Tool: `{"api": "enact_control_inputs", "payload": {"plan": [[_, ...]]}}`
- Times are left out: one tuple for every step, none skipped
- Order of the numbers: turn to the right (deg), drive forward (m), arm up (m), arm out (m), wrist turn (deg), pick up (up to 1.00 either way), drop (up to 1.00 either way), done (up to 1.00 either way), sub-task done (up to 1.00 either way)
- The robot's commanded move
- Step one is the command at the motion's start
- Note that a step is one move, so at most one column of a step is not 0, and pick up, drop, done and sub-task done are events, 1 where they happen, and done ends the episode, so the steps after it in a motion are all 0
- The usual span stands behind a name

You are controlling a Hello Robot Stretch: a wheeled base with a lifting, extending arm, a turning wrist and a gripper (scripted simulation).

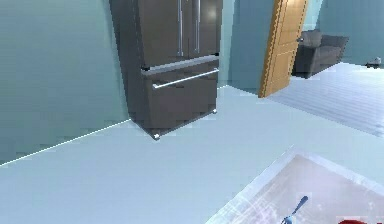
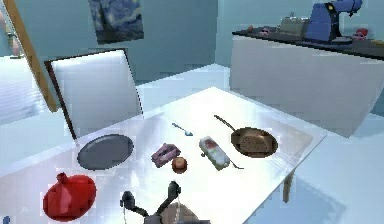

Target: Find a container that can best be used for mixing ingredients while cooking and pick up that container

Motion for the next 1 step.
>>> {"api": "enact_control_inputs", "payload": {"plan": [[0.0,0.0,-0.3,0.0,0.0,0.0,0.0,0.0,0.0]]}}
